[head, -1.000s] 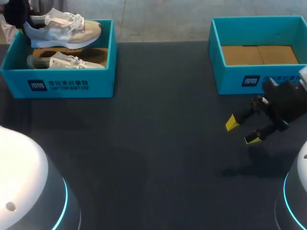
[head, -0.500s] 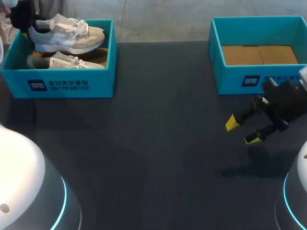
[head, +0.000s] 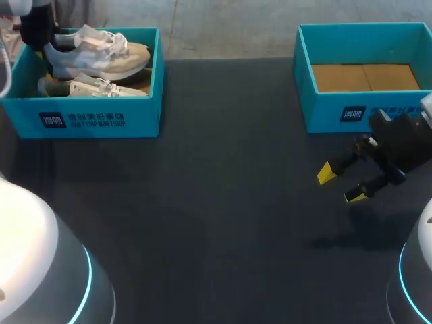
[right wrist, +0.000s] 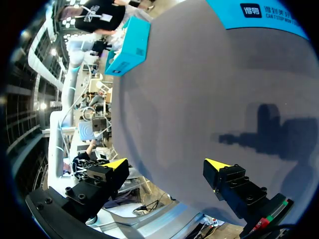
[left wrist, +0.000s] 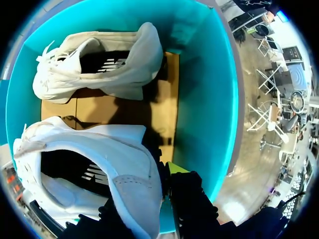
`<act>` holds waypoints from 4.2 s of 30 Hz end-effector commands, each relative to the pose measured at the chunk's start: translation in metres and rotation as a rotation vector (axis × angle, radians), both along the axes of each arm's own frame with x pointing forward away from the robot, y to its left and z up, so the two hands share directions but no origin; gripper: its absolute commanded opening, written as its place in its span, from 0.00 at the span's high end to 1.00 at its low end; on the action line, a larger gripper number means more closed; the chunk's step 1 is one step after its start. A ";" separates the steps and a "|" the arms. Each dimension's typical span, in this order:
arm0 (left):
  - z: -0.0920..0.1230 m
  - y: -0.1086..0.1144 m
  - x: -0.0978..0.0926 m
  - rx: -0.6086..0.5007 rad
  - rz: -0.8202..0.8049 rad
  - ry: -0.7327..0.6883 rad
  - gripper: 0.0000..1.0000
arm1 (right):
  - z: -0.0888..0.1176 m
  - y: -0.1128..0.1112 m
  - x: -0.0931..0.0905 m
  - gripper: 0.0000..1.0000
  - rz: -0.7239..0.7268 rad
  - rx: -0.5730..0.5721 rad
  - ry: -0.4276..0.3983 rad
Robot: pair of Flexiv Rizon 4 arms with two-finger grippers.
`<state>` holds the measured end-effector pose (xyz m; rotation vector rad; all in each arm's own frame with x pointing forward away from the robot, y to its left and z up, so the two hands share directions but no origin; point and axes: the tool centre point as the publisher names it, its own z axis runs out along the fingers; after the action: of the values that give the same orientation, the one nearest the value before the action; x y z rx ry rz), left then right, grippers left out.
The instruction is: Take the shoe out of the shoebox, open the shoe tongue, remove and reinsert the insole, then place the shoe into the shoebox
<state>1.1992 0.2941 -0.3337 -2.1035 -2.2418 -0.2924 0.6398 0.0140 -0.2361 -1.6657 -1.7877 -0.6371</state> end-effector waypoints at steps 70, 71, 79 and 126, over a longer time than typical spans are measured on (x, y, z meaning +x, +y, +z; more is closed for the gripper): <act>0.008 -0.009 -0.005 -0.062 0.041 0.055 0.00 | 0.000 0.001 -0.001 0.00 -0.003 -0.003 -0.001; 0.010 -0.010 -0.005 -0.068 0.042 0.053 0.00 | 0.000 0.001 -0.001 0.00 -0.003 -0.003 -0.001; 0.031 -0.015 -0.008 -0.098 0.045 0.027 0.00 | 0.000 0.001 -0.001 0.00 -0.003 -0.003 -0.001; 0.102 -0.016 -0.148 -0.189 -0.015 0.029 0.00 | 0.000 0.001 -0.001 0.00 -0.003 -0.003 -0.001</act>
<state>1.0616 0.2780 -0.2315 -2.1666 -2.2889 0.0306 0.6398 0.0140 -0.2361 -1.6656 -1.7878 -0.6371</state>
